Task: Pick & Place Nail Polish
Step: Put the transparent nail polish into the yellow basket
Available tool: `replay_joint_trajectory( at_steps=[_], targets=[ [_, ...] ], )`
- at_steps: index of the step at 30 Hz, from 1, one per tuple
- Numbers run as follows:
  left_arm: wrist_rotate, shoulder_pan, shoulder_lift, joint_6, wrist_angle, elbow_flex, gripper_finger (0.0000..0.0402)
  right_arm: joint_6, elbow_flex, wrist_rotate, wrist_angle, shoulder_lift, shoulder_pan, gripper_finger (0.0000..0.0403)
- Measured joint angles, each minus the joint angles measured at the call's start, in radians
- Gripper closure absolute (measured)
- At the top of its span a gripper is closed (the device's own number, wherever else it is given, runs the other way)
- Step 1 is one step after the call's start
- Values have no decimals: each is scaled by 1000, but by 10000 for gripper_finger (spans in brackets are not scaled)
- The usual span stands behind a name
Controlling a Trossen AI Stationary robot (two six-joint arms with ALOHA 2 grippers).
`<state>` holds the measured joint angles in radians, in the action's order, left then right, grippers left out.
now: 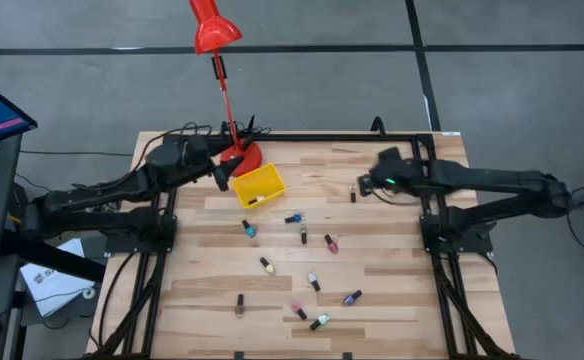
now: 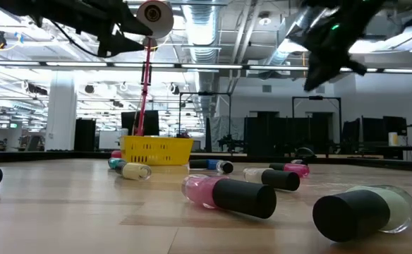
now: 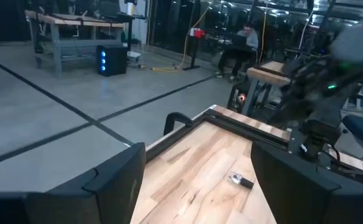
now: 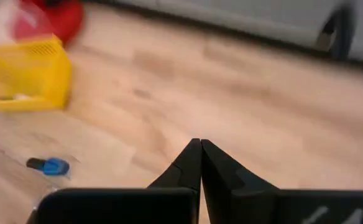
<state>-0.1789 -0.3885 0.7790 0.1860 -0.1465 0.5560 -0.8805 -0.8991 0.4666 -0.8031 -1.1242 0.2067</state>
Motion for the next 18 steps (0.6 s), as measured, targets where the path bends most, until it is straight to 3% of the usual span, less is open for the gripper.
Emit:
replay_joint_trajectory(
  at_steps=[2,6,10,18],
  targets=[
    [0,3,-8,7,10,0,113,-33,-45,-66,-88,-104,39,398],
    [11,9,-7,13,19,0,113,-22,-80,-194,-101,-269,78,362],
    [19,22,2,13,24,0,113,-29,-82,-285,-82,-392,89,298],
    [20,23,2,13,23,0,113,13,-82,-354,15,-522,95,159]
  ],
)
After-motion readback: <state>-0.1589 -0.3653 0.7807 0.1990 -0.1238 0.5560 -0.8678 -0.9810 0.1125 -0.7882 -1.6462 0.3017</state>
